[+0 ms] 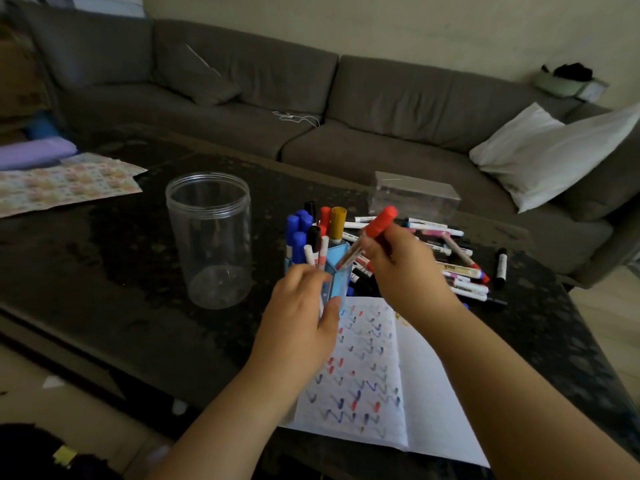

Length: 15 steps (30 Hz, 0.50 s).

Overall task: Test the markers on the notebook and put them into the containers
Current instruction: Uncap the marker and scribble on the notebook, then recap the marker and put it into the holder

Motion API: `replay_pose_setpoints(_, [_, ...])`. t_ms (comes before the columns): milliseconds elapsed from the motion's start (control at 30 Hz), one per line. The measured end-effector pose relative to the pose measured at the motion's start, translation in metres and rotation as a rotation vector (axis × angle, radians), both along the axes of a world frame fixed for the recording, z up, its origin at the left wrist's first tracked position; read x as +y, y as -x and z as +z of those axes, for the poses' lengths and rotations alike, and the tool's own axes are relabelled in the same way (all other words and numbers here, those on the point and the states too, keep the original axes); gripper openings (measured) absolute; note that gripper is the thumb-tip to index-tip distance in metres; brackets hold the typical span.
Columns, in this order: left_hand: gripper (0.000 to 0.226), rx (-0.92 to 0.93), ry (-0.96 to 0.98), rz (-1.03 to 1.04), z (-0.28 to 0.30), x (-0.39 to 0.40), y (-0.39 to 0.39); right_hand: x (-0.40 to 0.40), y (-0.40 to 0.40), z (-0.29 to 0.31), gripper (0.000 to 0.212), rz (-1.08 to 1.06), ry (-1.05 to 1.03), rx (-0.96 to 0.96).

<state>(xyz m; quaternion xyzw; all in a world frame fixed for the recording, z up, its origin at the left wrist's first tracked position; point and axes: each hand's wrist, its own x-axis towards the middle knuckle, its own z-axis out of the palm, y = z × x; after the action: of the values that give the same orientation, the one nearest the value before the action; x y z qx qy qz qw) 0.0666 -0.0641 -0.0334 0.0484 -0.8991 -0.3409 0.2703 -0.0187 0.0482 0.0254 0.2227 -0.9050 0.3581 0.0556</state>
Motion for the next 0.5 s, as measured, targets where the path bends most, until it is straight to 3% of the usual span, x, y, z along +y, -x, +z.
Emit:
replay_pose_setpoints(167, [0.033,-0.034,-0.041,-0.028,0.000,0.005,0.003,-0.014,0.009,-0.023,0.027,0.124,-0.276,-0.059])
replay_pose_setpoints(333, [0.024,-0.070,-0.058,-0.054,0.001,0.014,0.010,0.002,0.005,-0.033,0.035,0.137,-0.113,-0.069])
replay_pose_setpoints(500, [0.018,-0.098,-0.032,-0.091,-0.005,0.025,0.022,0.049,0.015,-0.052,0.033,-0.105,-0.067,-0.111])
